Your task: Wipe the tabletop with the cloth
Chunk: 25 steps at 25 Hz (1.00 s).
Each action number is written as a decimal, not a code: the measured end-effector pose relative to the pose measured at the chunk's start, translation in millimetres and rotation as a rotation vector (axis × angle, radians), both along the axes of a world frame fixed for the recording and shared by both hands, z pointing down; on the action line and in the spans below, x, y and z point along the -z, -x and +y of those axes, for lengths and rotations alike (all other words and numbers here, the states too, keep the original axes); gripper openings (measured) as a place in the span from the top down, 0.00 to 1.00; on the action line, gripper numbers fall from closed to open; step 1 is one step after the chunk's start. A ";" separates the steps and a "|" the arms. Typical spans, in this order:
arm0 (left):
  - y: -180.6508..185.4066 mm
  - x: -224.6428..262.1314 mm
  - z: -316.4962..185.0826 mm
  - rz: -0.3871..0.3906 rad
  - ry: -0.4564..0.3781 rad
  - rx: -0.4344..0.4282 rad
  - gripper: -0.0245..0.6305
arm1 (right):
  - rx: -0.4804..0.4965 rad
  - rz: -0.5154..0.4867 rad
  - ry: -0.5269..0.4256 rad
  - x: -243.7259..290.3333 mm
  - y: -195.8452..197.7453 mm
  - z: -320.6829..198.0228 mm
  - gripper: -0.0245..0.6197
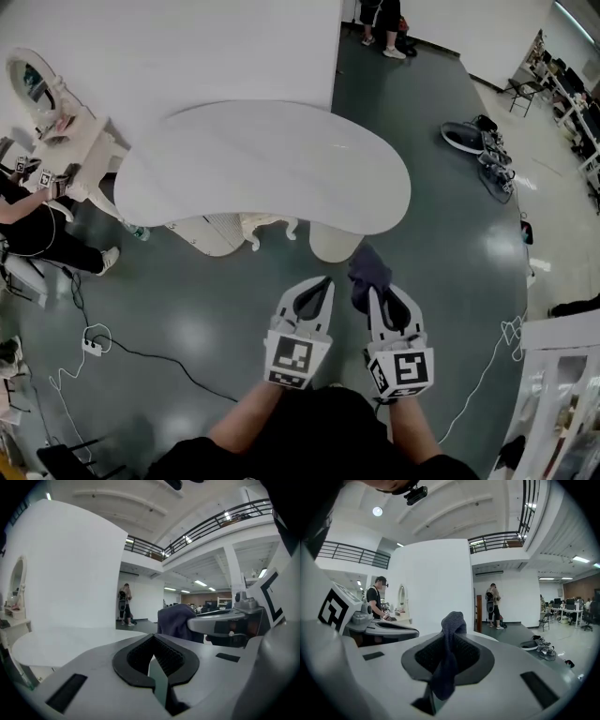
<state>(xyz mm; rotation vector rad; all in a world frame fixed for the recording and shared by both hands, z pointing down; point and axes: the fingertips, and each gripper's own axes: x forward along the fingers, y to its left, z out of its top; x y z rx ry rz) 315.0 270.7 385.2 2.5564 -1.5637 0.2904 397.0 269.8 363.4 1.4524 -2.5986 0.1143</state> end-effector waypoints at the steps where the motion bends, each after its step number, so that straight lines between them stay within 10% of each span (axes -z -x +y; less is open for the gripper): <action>1: 6.2 0.1 -11.2 -0.002 0.004 -0.022 0.95 | -0.014 -0.008 0.013 -0.6 5.8 -13.1 0.88; 18: 28.4 -32.9 -141.8 0.010 0.104 -0.135 0.95 | -0.122 -0.015 0.248 -65.1 -0.7 -166.1 0.88; 25: 28.1 -52.3 -240.9 -0.062 0.168 -0.179 0.95 | -0.145 0.150 0.284 -103.4 -17.3 -291.5 0.88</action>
